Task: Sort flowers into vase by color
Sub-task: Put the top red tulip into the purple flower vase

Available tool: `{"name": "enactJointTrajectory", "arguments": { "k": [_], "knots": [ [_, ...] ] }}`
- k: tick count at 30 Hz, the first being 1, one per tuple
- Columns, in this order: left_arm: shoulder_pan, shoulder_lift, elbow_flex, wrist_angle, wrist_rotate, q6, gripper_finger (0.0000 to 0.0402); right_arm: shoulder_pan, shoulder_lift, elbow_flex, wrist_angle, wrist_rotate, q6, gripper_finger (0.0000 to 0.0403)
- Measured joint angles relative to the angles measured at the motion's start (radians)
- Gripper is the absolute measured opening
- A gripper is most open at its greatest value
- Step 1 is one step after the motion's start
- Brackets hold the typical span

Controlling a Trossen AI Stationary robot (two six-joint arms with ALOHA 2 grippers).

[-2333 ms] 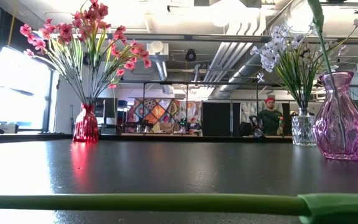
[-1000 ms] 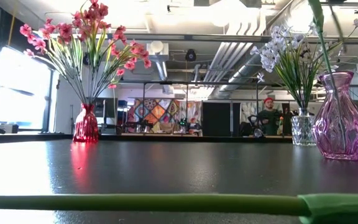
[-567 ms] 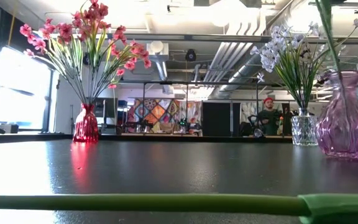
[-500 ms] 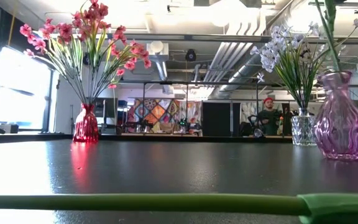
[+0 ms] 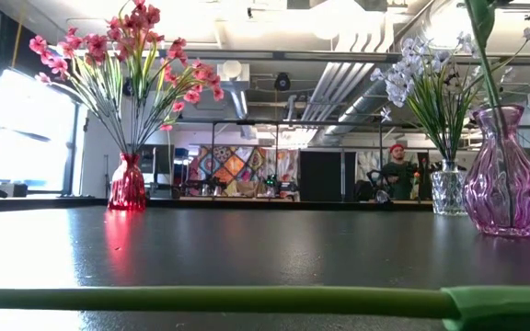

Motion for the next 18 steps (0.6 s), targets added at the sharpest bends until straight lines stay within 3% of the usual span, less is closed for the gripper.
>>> {"name": "enactJointTrajectory", "arguments": {
  "k": [4,8,13,18],
  "knots": [
    [0.000,0.000,0.000,-0.075,-0.017,-0.016,0.0094,-0.006,-0.003,0.000,-0.025,-0.018,0.092,0.0137],
    [-0.009,0.000,0.000,-0.182,-0.018,-0.053,0.0094,-0.005,-0.004,0.039,-0.033,-0.024,0.077,0.0176],
    [-0.054,0.000,-0.002,-0.407,0.063,-0.081,0.0094,-0.005,-0.004,0.148,-0.048,-0.035,-0.026,0.0182],
    [-0.130,-0.002,-0.104,-0.495,0.139,-0.036,0.0094,-0.005,-0.004,0.320,-0.045,-0.035,-0.216,0.0175]
  ]
}}
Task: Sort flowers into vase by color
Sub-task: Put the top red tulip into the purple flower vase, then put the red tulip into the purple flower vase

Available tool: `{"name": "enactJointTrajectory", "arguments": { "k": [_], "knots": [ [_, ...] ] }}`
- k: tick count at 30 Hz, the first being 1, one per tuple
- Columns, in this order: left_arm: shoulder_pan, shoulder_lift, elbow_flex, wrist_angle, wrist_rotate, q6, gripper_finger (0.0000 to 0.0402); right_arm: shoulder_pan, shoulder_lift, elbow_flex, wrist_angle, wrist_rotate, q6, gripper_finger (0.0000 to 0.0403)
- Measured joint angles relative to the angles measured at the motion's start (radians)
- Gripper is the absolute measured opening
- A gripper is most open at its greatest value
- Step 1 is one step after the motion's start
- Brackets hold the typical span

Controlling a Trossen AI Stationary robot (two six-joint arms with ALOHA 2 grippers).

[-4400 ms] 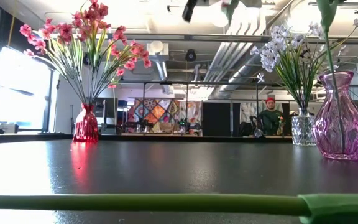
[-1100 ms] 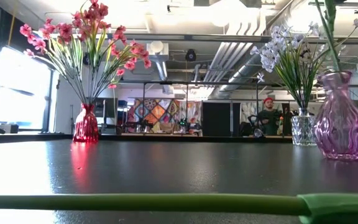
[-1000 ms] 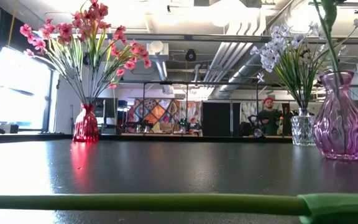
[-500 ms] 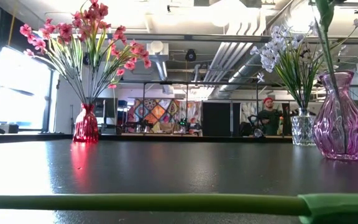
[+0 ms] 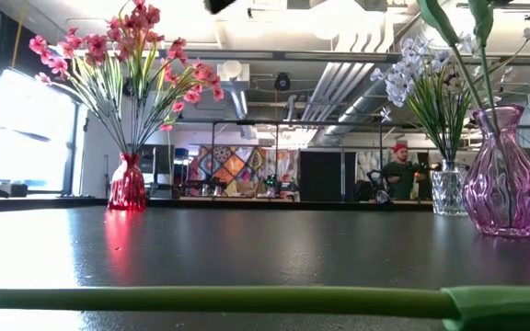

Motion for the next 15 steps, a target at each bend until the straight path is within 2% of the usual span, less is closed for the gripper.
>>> {"name": "enactJointTrajectory", "arguments": {
  "k": [2,5,7,10,15],
  "knots": [
    [-0.024,0.000,-0.084,0.058,0.047,0.019,0.0094,0.000,0.000,0.067,0.000,0.016,-0.068,0.0170],
    [-0.051,0.010,-0.225,0.283,0.103,-0.012,0.0094,-0.001,-0.002,0.139,0.002,0.030,-0.147,0.0165],
    [-0.070,0.012,-0.302,0.441,0.102,-0.013,0.0094,-0.009,-0.002,0.156,0.002,0.045,-0.167,0.0161],
    [-0.105,0.026,-0.386,0.649,0.081,0.056,0.0091,-0.024,0.003,0.156,-0.015,0.047,-0.145,0.0158],
    [-0.159,0.101,-0.442,0.765,0.107,0.084,0.0084,-0.052,0.035,0.156,-0.045,0.025,-0.042,0.0156]
  ]
}}
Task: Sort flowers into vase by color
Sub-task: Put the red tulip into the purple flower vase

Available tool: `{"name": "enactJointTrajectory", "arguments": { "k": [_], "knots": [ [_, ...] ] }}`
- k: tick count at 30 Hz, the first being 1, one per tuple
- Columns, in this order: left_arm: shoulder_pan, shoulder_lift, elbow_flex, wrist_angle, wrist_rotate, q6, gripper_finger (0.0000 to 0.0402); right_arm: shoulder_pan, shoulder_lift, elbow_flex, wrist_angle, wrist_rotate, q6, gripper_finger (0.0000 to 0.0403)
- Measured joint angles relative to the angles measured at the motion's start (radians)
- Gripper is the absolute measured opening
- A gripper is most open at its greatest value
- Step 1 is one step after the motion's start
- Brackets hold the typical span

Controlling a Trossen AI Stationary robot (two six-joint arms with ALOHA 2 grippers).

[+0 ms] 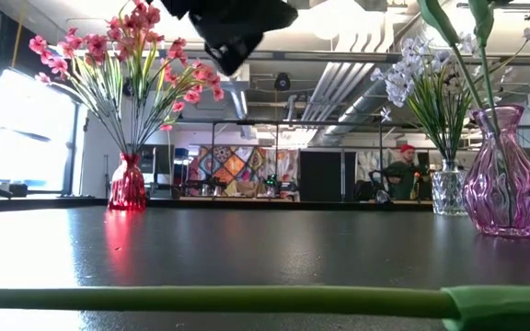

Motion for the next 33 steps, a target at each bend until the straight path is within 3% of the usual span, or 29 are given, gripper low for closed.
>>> {"name": "enactJointTrajectory", "arguments": {
  "k": [9,17,20,27,33],
  "knots": [
    [-0.162,0.224,0.007,0.278,0.004,0.017,0.0081,-0.030,0.078,-0.001,-0.002,-0.014,0.139,0.0156],
    [-0.222,0.367,0.018,0.322,-0.031,-0.042,0.0081,-0.039,0.114,-0.001,0.001,-0.110,0.257,0.0156],
    [-0.235,0.397,0.028,0.319,-0.037,-0.028,0.0081,-0.039,0.119,-0.001,-0.030,-0.144,0.294,0.0156],
    [-0.244,0.400,0.030,0.243,-0.232,-0.040,0.0075,-0.033,0.123,-0.002,-0.143,-0.267,0.460,0.0156],
    [-0.235,0.365,0.027,0.238,-0.265,0.013,0.0062,-0.010,0.125,-0.002,-0.149,-0.275,0.447,0.0156]
  ]
}}
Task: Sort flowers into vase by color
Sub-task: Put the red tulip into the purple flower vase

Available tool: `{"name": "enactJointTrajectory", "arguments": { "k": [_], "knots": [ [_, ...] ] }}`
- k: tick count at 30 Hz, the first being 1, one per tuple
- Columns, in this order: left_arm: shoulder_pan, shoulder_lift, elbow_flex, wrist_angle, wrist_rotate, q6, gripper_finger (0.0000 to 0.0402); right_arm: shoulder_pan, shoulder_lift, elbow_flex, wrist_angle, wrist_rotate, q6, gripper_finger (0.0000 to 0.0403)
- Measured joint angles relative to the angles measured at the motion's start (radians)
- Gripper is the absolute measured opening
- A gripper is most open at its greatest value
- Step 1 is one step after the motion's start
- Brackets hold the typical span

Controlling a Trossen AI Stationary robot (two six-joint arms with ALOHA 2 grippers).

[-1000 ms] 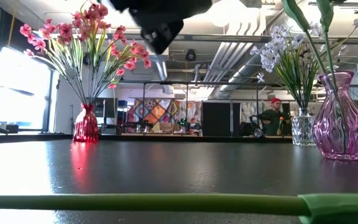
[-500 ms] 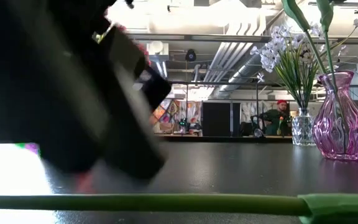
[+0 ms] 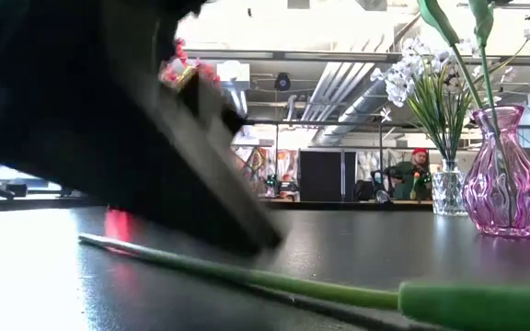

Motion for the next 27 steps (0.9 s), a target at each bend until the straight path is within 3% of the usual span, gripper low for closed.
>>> {"name": "enactJointTrajectory", "arguments": {
  "k": [6,14,21,27],
  "knots": [
    [0.003,-0.019,0.052,0.012,-0.009,0.122,0.0069,-0.007,0.000,0.000,-0.063,-0.002,-0.016,0.0156],
    [0.055,0.013,0.056,-0.100,0.065,0.127,0.0093,-0.011,0.000,0.000,-0.073,-0.040,-0.019,0.0156],
    [0.085,0.039,0.067,-0.108,0.244,0.160,0.0102,-0.009,0.000,0.000,-0.071,-0.080,0.004,0.0156],
    [0.090,0.020,0.064,-0.110,0.229,0.133,0.0102,-0.008,0.000,0.000,-0.073,-0.104,0.019,0.0156]
  ]
}}
